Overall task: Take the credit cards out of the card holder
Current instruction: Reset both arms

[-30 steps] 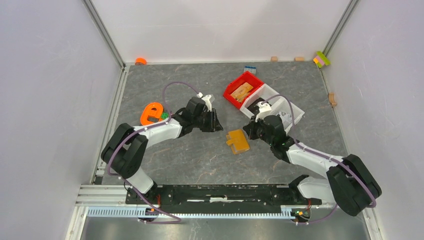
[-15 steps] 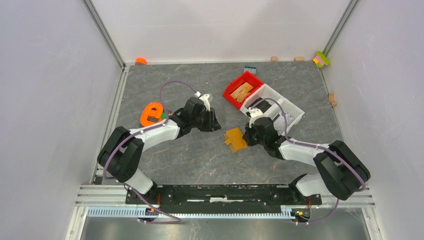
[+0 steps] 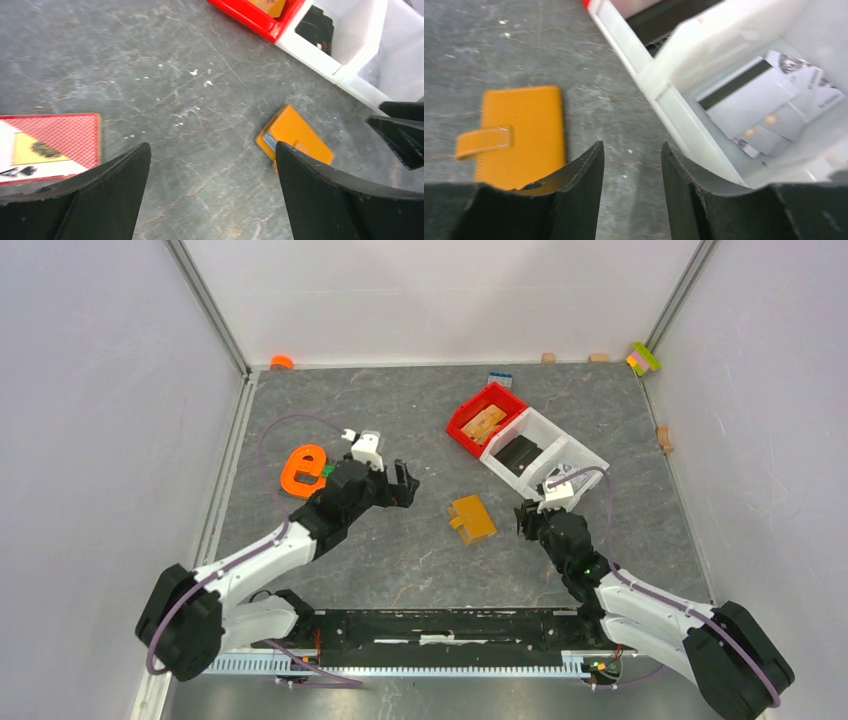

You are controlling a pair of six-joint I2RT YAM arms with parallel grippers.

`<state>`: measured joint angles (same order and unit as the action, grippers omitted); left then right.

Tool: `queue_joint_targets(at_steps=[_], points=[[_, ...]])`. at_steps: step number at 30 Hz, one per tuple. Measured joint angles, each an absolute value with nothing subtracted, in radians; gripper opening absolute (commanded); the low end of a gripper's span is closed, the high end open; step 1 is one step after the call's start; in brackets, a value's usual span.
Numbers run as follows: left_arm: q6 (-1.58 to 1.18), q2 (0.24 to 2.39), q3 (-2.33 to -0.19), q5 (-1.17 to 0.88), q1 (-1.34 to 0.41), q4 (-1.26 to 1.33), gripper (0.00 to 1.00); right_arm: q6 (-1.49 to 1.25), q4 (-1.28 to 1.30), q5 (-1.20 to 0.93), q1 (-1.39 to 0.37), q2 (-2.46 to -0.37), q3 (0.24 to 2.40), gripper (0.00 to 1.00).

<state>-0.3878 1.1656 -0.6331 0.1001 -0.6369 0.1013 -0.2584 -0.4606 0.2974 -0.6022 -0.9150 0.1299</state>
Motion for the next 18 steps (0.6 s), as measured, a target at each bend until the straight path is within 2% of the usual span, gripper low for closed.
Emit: queue_joint_targets(at_steps=[6, 9, 12, 18], points=[[-0.306, 1.001, -0.447, 0.203, -0.637, 0.244, 1.0, -0.184, -0.466, 0.397, -0.602, -0.858, 0.089, 0.51], [-0.285, 0.946, -0.425, 0.239, -0.637, 0.261, 1.0, -0.185, -0.419, 0.405, -0.602, -0.835, 0.119, 0.45], [-0.278, 0.921, -0.425, 0.262, -0.637, 0.288, 1.0, -0.201, -0.387, 0.388, -0.602, -0.856, 0.152, 0.34], [-0.278, 0.937, -0.425, 0.277, -0.637, 0.285, 1.0, -0.208, -0.326, 0.325, -0.602, -1.004, 0.226, 0.05]])
